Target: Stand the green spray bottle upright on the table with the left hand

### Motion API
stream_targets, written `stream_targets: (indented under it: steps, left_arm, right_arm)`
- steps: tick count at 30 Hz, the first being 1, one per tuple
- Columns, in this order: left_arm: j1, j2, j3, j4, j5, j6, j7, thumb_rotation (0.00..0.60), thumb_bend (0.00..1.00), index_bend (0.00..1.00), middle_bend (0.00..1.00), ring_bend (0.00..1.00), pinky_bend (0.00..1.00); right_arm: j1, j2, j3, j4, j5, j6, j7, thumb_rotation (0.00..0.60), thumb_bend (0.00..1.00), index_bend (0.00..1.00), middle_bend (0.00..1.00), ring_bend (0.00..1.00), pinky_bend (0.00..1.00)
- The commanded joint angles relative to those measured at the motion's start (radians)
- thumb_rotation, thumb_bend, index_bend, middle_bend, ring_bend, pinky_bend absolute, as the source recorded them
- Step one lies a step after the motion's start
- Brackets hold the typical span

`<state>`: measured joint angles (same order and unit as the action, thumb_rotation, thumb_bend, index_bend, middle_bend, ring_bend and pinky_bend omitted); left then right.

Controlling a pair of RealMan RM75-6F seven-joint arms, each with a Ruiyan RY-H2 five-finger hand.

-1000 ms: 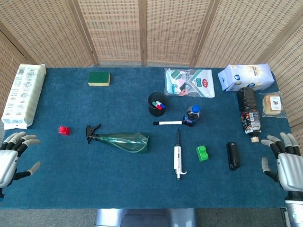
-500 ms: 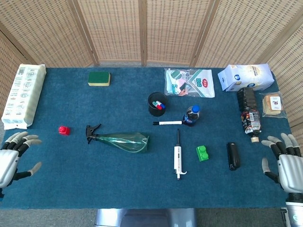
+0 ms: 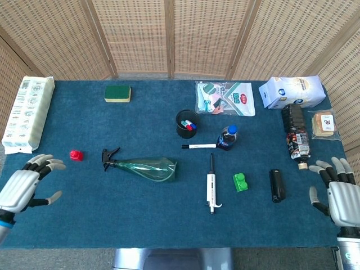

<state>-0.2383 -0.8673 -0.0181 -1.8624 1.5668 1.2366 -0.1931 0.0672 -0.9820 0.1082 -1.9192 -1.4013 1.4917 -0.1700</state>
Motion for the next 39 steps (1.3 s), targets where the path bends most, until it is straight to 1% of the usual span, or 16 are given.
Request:
stream_targets:
  steps: [1, 4, 5, 7, 9, 12, 16, 18, 20, 24, 28, 32, 39]
  left_arm:
    - [-0.098, 0.023, -0.022, 0.040, -0.025, -0.138, -0.115, 0.600, 0.31, 0.27, 0.26, 0.17, 0.12]
    - [-0.159, 0.025, -0.033, 0.074, -0.036, -0.229, -0.140, 0.600, 0.31, 0.27, 0.26, 0.17, 0.12]
    - [-0.179, 0.024, -0.036, 0.083, -0.039, -0.259, -0.141, 0.588, 0.31, 0.27, 0.26, 0.17, 0.12]
    - [-0.222, 0.016, -0.042, 0.100, -0.048, -0.321, -0.137, 0.537, 0.31, 0.26, 0.26, 0.17, 0.12]
    - [-0.264, 0.003, -0.047, 0.117, -0.061, -0.383, -0.129, 0.448, 0.31, 0.23, 0.26, 0.17, 0.10]
    - [-0.316, -0.029, -0.058, 0.147, -0.085, -0.451, -0.123, 0.352, 0.31, 0.20, 0.26, 0.15, 0.10]
    - [-0.369, -0.080, -0.069, 0.190, -0.105, -0.509, -0.114, 0.297, 0.30, 0.19, 0.27, 0.15, 0.10]
    - [-0.390, -0.104, -0.072, 0.212, -0.115, -0.534, -0.116, 0.256, 0.29, 0.18, 0.28, 0.15, 0.10]
    - [-0.412, -0.134, -0.075, 0.238, -0.123, -0.556, -0.124, 0.234, 0.29, 0.18, 0.29, 0.15, 0.10]
    - [-0.447, -0.181, -0.079, 0.279, -0.125, -0.588, -0.145, 0.215, 0.28, 0.18, 0.30, 0.14, 0.09]
    - [-0.493, -0.244, -0.079, 0.329, -0.123, -0.633, -0.175, 0.215, 0.28, 0.17, 0.30, 0.13, 0.09]
    - [-0.519, -0.280, -0.077, 0.369, -0.121, -0.657, -0.195, 0.215, 0.28, 0.17, 0.32, 0.12, 0.09]
    - [-0.575, -0.387, -0.073, 0.490, -0.129, -0.693, -0.170, 0.212, 0.28, 0.17, 0.30, 0.10, 0.10]
  right_arm:
    - [0.000, -0.001, 0.001, -0.001, 0.002, 0.001, -0.003, 0.600, 0.56, 0.27, 0.23, 0.02, 0.07]
    - [0.000, 0.002, 0.002, -0.005, 0.008, 0.001, -0.010, 0.600, 0.56, 0.27, 0.23, 0.02, 0.07]
    - [0.000, 0.001, 0.002, -0.006, 0.010, 0.001, -0.011, 0.600, 0.55, 0.27, 0.23, 0.02, 0.07]
    - [-0.001, 0.001, 0.003, -0.008, 0.011, 0.004, -0.014, 0.600, 0.55, 0.27, 0.23, 0.02, 0.07]
    - [-0.003, 0.002, 0.004, -0.010, 0.013, 0.008, -0.017, 0.600, 0.56, 0.27, 0.23, 0.02, 0.07]
    - [-0.006, 0.006, 0.005, -0.015, 0.018, 0.013, -0.022, 0.600, 0.56, 0.27, 0.23, 0.02, 0.07]
    - [-0.009, 0.010, 0.006, -0.018, 0.022, 0.018, -0.026, 0.600, 0.55, 0.27, 0.23, 0.02, 0.07]
    - [-0.010, 0.010, 0.007, -0.020, 0.024, 0.020, -0.029, 0.600, 0.55, 0.27, 0.23, 0.02, 0.07]
    - [-0.010, 0.011, 0.008, -0.023, 0.028, 0.021, -0.032, 0.600, 0.55, 0.27, 0.23, 0.02, 0.07]
    - [-0.011, 0.012, 0.009, -0.026, 0.034, 0.023, -0.037, 0.600, 0.55, 0.27, 0.23, 0.02, 0.07]
    - [-0.014, 0.016, 0.012, -0.032, 0.042, 0.027, -0.043, 0.600, 0.55, 0.27, 0.23, 0.02, 0.07]
    - [-0.016, 0.022, 0.014, -0.039, 0.046, 0.031, -0.046, 0.600, 0.55, 0.27, 0.23, 0.02, 0.07]
    - [-0.021, 0.038, 0.016, -0.060, 0.045, 0.041, -0.048, 0.600, 0.55, 0.27, 0.23, 0.02, 0.07]
